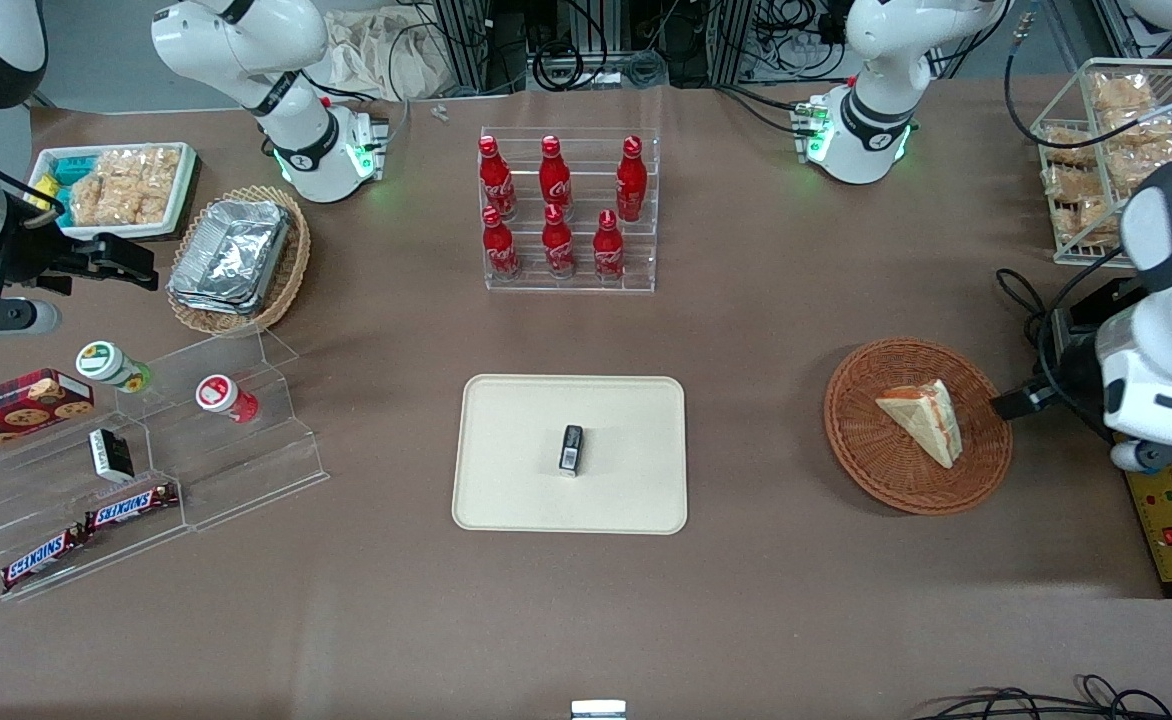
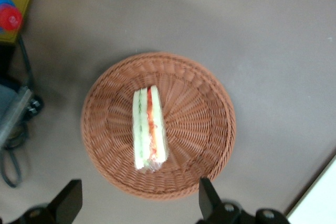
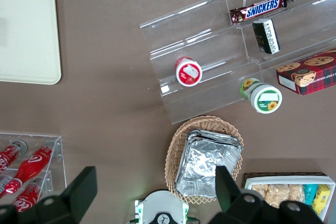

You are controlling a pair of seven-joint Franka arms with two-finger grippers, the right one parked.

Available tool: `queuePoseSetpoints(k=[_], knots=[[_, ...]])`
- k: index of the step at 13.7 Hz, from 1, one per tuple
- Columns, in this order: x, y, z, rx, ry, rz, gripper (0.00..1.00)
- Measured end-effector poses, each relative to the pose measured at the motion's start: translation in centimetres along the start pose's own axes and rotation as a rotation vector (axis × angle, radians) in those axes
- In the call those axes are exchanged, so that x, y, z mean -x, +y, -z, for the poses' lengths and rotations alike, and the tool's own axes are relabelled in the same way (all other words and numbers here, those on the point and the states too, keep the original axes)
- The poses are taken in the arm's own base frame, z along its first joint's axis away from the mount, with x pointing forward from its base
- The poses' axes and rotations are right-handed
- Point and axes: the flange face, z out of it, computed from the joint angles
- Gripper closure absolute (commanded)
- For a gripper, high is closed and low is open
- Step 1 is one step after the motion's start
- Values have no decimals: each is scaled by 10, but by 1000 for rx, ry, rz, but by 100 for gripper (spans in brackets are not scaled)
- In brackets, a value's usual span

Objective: Place sandwich from basket to tray
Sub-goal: 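Move the left gripper over the wrapped sandwich in the wicker basket, then lower the left gripper and close it on the wrapped sandwich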

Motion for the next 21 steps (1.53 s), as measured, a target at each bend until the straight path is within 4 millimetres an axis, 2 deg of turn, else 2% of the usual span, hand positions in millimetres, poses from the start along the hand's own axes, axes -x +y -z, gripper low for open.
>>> queuePoseSetpoints(k=[4,7,11,14,18,19,20,21], knots=[[20,-5,-73,14,2,122,0],[34,-15,-110,15,-4,151,0],[45,-23,-134,9,-19,162,0],[45,-30,-149,-2,-43,175,0],[44,-30,-169,2,-60,175,0],[45,-30,-175,-6,-63,167,7],[44,-32,-182,-15,-65,159,23],[43,-33,-187,-19,-67,157,50]])
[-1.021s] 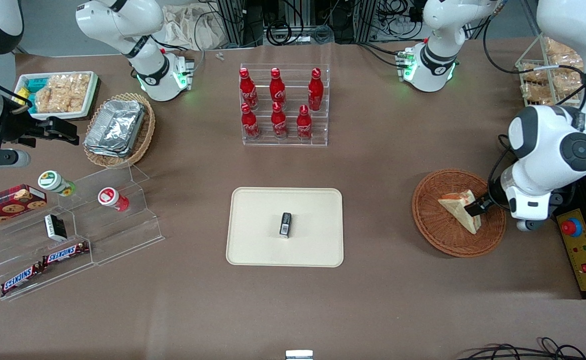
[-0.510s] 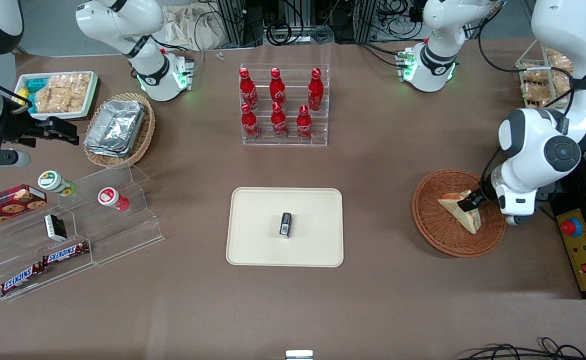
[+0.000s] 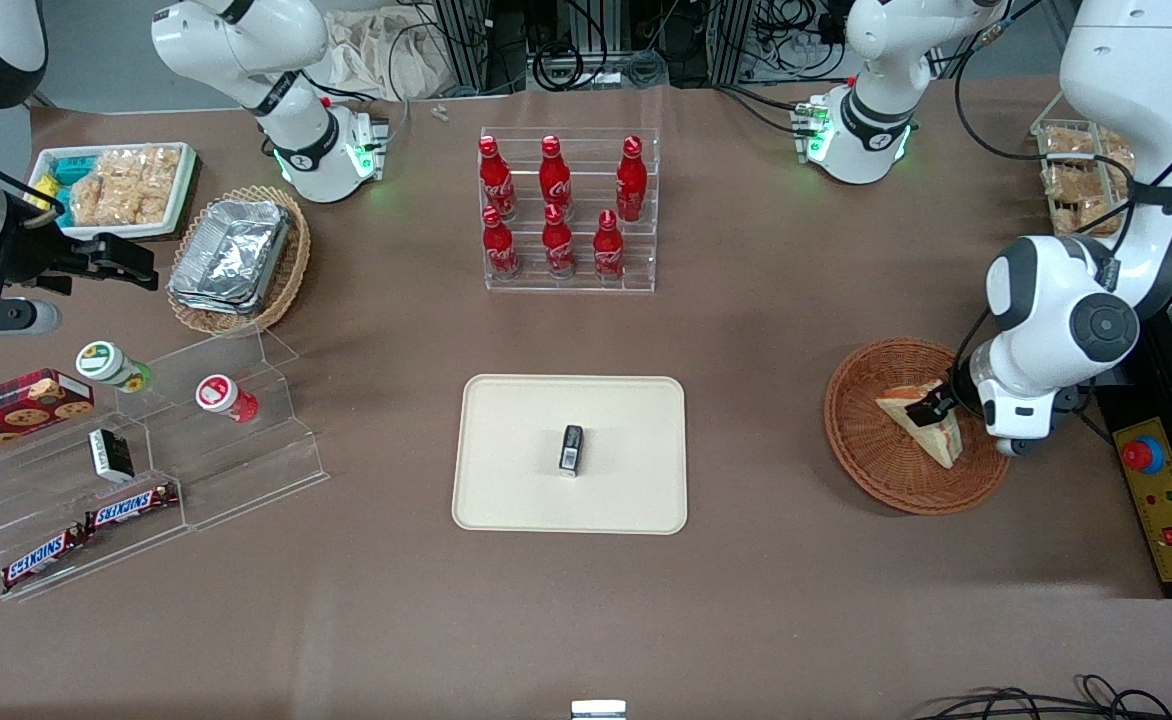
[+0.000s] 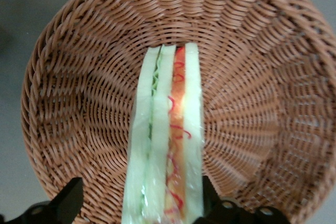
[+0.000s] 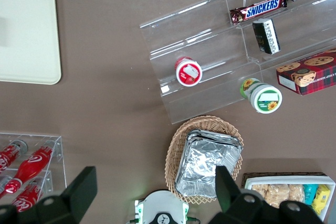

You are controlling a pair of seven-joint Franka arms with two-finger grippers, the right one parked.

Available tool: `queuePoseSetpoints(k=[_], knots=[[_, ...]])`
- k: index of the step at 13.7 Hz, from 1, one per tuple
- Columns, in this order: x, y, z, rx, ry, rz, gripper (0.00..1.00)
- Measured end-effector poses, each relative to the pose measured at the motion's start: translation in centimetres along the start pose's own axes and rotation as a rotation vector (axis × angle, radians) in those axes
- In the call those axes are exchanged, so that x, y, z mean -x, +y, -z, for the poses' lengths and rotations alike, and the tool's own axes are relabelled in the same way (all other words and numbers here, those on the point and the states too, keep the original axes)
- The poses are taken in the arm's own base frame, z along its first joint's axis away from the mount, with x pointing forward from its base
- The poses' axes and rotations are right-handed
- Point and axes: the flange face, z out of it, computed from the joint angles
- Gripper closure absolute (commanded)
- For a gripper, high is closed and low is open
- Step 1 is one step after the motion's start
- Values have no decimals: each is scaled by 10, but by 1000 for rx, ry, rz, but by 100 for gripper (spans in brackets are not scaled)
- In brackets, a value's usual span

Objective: Place sandwich from basket to tray
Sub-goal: 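Lower the left gripper and close it on the wrapped sandwich, then lift the sandwich out of the basket with the left gripper, then carry the sandwich to the cream tray beside the black box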

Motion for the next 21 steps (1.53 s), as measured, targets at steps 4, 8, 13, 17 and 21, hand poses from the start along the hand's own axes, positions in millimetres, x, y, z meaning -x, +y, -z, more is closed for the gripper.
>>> queuePoseSetpoints(k=[4,8,13,17,21], knots=[[-3,2,-8,12,12,11,100],[-7,10,4,22,48,17,100],[-23,30,59,-31,45,6,100],[-30,58,170,-71,27,1,100],[-2,103,263,-6,39,-134,100]])
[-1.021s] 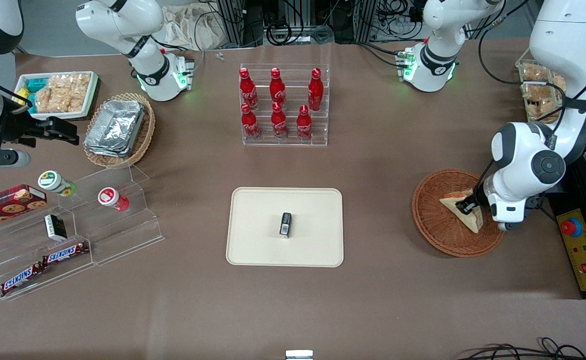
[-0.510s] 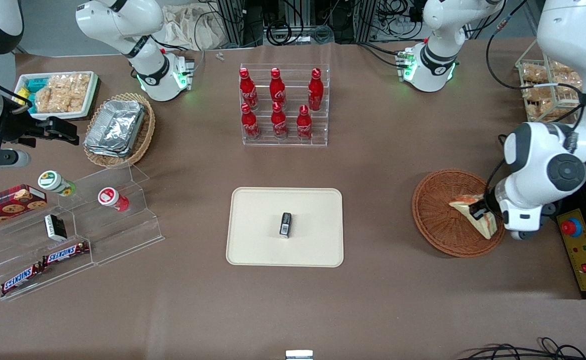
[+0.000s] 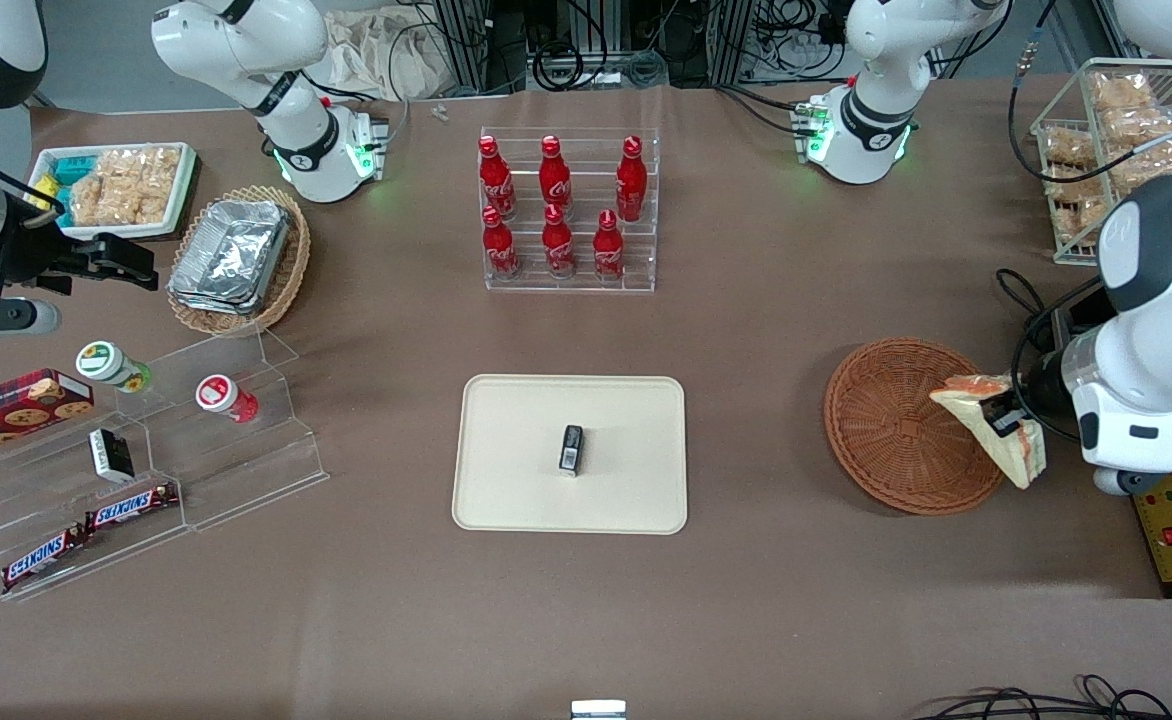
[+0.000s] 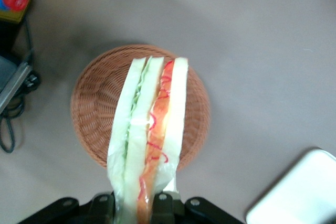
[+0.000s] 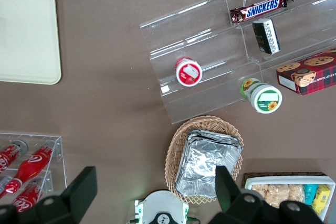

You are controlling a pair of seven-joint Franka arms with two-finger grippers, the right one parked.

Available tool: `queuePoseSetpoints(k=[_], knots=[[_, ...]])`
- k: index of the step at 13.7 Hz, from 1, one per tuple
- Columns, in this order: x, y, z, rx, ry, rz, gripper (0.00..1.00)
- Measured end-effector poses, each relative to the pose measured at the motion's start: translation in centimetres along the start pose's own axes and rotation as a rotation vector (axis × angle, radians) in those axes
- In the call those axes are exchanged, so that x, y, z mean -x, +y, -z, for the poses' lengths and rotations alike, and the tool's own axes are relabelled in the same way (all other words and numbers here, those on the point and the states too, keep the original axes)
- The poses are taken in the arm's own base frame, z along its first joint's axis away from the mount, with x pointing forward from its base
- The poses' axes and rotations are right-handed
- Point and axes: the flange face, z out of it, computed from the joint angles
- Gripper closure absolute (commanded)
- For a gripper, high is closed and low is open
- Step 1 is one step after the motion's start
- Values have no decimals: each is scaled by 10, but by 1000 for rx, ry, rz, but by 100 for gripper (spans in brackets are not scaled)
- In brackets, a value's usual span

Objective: Place sandwich from basket to tray
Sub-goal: 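Carry the sandwich to the cream tray beside the black box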

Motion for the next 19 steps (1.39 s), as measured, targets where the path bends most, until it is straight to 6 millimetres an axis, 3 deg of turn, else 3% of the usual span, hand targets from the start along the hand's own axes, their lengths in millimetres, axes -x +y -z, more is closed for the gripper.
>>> queuePoseSetpoints(k=[2,5,8,11,13,15,17,19], knots=[[22,38,11,53,-14,-85,100],[64,109,-12,76,-55,-221,100],[104,187,-67,95,-54,-282,100],[140,250,-147,118,-34,-318,100],[158,275,-196,105,-33,-343,100],[171,290,-232,79,-48,-361,100],[175,296,-252,80,-62,-364,100],[179,298,-258,80,-67,-369,100]])
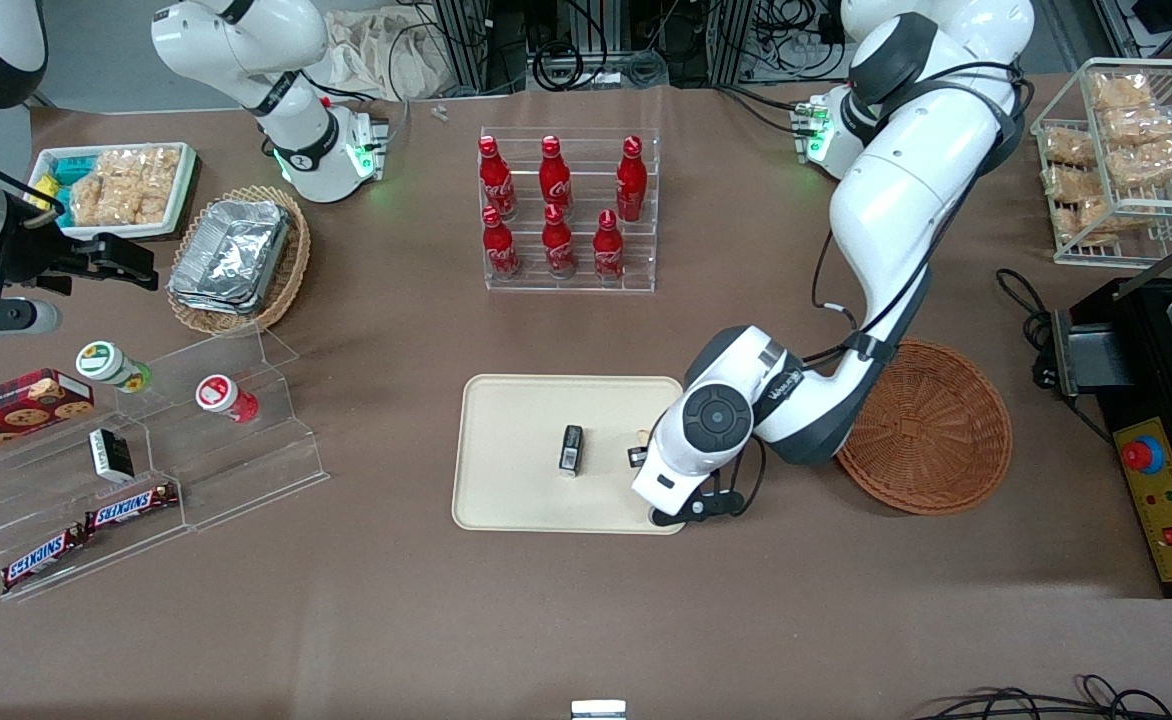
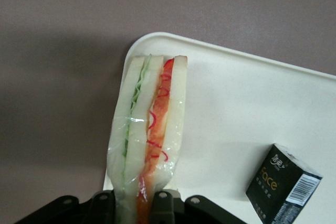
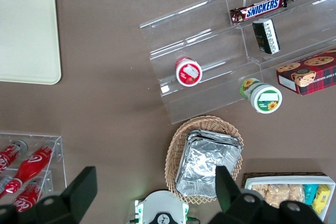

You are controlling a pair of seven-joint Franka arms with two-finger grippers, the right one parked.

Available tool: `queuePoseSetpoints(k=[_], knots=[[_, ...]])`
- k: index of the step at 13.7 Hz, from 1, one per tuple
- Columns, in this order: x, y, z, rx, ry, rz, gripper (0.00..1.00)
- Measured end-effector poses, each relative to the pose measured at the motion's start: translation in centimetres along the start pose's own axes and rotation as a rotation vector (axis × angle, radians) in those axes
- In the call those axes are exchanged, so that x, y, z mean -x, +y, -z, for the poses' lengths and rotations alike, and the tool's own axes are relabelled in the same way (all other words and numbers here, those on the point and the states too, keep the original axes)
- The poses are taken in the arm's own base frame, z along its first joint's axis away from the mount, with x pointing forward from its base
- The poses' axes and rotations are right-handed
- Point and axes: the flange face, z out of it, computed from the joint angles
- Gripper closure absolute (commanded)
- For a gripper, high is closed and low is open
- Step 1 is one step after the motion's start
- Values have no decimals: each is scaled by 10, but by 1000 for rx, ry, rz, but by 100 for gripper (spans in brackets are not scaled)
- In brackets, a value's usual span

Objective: Place sandwich from basket to tray
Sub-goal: 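Carry the sandwich to the cream tray beside the black box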

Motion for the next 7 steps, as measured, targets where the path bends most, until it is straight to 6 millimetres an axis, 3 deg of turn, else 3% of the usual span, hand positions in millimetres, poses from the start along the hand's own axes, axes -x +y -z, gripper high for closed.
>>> queuePoseSetpoints(k=[1,3,4,5,7], knots=[[2,2,-1,-1,-2,-4,97],[9,9,-8,-5,-9,-17,65],[14,13,-12,-9,-14,-28,29],[17,15,-17,-12,-19,-38,1],[18,16,-21,-16,-23,-49,1]])
